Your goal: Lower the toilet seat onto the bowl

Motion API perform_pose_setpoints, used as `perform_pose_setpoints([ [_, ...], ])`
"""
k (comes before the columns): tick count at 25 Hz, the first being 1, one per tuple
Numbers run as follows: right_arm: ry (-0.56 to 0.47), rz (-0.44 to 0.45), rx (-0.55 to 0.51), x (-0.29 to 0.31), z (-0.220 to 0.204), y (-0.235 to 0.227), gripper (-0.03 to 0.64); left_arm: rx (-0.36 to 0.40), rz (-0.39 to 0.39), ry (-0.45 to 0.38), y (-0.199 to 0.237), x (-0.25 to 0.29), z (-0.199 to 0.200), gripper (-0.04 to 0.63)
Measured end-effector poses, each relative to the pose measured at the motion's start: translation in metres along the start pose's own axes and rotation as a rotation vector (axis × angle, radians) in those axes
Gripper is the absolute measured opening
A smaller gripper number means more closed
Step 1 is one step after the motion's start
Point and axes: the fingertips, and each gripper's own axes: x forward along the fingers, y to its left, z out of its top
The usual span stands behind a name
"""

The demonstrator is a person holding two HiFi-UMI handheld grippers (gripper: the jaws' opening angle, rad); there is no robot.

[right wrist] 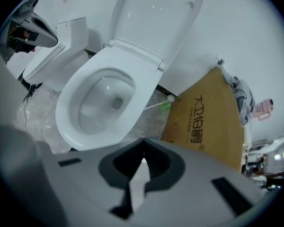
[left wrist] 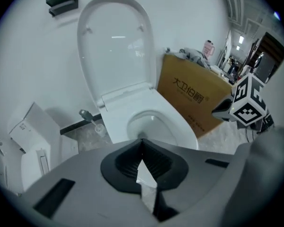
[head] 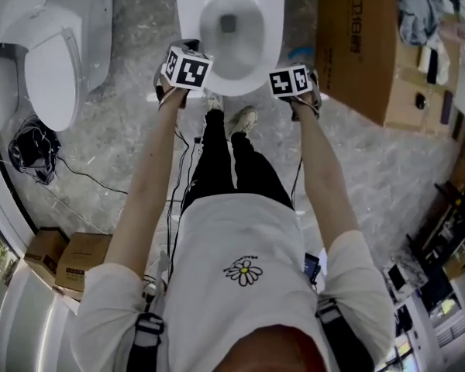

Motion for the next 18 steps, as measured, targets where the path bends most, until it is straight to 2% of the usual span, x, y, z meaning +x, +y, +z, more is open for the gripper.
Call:
perform_pose_setpoints([
  [2,-0.077,-0.022,0.046,-0.031,0.025,-0.025,0.031,-0.009,0.018,-0.063,0.001,-0.030,0.036,0.021],
  [4,-0.198,-0.042,0.100,-0.059,0.066,-0.047,0.031,-0.026,0.056,-0.154,0.012,-0.056,0.077,0.020],
  [6,-0.318,-0.042,0.136,-0.095,0.092,-0.057,0.031,-0.102,0.092,-0.246,0.019,-0.092,0.101,0.020],
  [8,-0.434,-0.035,0.147,-0.139,0.106,-0.060,0.031,-0.187,0.087,-0.327,0.012,-0.132,0.115,0.020],
  [9,-0.494,-0.036,0.145,-0.164,0.115,-0.062,0.031,-0.203,0.082,-0.369,0.006,-0.151,0.124,0.020],
  [13,-0.724,-0.040,0.161,-0.266,0.147,-0.073,0.031,-0.135,0.117,-0.549,-0.013,-0.225,0.171,0.020],
  [18,-1.042,0.036,0.267,-0.383,0.169,-0.074,0.031,-0.174,0.140,-0.822,-0.027,-0.324,0.208,0.020],
])
